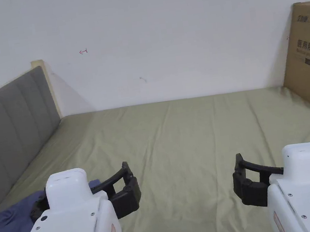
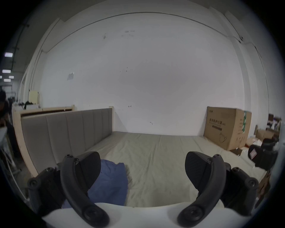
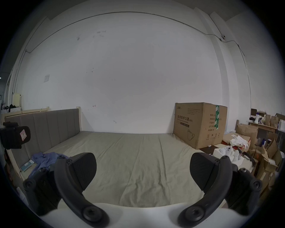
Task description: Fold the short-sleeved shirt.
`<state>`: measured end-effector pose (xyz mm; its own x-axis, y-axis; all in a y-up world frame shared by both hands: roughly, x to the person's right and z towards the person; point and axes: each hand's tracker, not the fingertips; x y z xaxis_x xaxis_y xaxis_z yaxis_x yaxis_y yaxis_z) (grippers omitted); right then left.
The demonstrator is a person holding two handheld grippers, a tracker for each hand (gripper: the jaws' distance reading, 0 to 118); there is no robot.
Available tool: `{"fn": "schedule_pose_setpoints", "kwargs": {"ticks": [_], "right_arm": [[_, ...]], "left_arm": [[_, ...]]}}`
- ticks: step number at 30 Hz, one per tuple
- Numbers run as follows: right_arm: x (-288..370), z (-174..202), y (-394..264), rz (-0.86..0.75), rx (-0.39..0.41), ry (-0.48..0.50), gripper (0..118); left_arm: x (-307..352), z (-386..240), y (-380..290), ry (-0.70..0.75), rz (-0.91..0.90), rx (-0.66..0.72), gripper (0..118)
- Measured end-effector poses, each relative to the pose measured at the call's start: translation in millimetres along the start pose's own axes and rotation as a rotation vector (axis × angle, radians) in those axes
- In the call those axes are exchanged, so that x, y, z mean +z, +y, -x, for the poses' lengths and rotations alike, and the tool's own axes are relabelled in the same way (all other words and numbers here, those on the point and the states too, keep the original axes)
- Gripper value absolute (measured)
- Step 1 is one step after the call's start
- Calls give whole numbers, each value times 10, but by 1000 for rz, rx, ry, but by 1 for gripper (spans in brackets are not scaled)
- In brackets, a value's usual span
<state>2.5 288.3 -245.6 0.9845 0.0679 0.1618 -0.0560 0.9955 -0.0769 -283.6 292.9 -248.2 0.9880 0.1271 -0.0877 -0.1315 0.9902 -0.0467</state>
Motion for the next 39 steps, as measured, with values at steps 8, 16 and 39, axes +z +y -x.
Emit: {"fn": "schedule_pose_setpoints", "kwargs": {"ticks": [8, 16, 39], "right_arm": [[102, 454, 25, -190, 601, -101, 118], [24, 696, -341, -100, 851, 68, 118], [118, -33, 2, -57, -9, -65, 100]], "left_arm": [[-130, 431, -202, -95, 82, 745, 113], [-173, 473, -430, 23, 174, 749, 113], [74, -230, 100, -15, -56, -128, 74]]}}
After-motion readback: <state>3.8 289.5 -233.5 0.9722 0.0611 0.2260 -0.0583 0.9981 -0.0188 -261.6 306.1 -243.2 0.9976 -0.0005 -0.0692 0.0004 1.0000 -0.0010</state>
